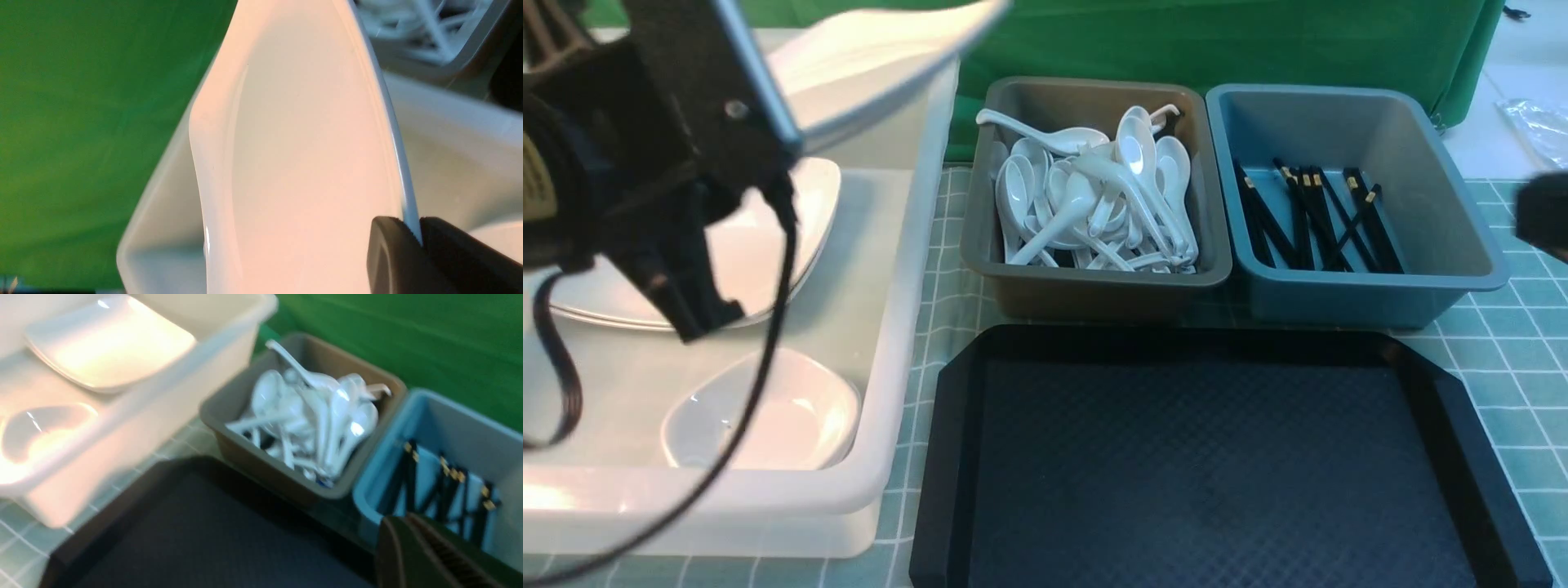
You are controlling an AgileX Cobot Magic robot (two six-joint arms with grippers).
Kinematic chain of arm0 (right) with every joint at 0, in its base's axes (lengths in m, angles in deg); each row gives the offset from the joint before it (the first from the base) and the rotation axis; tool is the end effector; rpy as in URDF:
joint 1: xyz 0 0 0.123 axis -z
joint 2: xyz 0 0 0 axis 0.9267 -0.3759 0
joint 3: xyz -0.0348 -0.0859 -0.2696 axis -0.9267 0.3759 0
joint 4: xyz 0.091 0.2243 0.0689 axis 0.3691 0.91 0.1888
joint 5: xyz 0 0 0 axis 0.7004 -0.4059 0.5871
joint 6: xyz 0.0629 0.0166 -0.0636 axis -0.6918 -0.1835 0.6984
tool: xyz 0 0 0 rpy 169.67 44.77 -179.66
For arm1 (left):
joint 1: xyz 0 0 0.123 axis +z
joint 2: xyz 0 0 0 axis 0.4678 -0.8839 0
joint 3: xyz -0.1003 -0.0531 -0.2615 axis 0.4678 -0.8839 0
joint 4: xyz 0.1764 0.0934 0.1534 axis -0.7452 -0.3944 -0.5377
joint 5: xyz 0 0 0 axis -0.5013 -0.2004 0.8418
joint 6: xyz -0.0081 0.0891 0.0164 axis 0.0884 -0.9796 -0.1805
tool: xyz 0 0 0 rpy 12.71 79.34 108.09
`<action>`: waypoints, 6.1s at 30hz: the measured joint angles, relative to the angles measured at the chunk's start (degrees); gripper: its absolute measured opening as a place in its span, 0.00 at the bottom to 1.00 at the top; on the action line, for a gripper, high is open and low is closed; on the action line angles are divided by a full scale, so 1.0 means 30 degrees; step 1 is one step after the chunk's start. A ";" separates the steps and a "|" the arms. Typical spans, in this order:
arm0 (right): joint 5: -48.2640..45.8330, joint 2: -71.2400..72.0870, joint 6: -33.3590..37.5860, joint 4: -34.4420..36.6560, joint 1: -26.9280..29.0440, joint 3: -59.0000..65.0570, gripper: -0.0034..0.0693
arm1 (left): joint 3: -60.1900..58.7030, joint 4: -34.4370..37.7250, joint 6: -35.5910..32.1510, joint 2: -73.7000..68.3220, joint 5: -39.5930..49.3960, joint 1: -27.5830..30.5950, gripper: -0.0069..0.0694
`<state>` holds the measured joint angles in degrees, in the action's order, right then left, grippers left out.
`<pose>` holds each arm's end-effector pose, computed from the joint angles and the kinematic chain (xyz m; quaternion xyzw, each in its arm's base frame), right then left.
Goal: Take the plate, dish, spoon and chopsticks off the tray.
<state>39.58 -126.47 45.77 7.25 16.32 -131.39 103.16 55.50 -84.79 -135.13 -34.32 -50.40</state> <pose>0.1178 0.1087 0.4256 -0.3002 0.7265 0.1380 0.6025 0.2170 -0.0636 0.3735 0.4773 0.6987 0.2587 0.4658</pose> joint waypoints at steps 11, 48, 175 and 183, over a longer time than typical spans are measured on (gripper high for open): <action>0.0058 -0.0843 0.2295 0.1989 0.0000 -0.0436 0.08 | 0.0000 -0.0747 0.0769 -0.5921 -0.0898 0.4377 0.13; -0.3140 -0.0843 0.3873 0.5609 0.0000 -0.0418 0.07 | 0.1087 -0.3293 1.1734 -1.1855 -0.3920 0.4717 0.69; 0.6719 1.5848 0.4142 0.7731 1.5035 1.9597 0.07 | -1.0084 1.9447 -0.5496 1.3276 -0.6087 0.1798 0.12; 0.6741 1.5848 0.4142 0.7749 1.5035 1.9597 0.08 | -1.0084 1.9447 -0.5496 1.3276 -0.6087 0.1798 0.12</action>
<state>59.80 -78.93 58.20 30.50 61.43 -72.60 72.91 113.85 -101.28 -95.30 -52.58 -45.01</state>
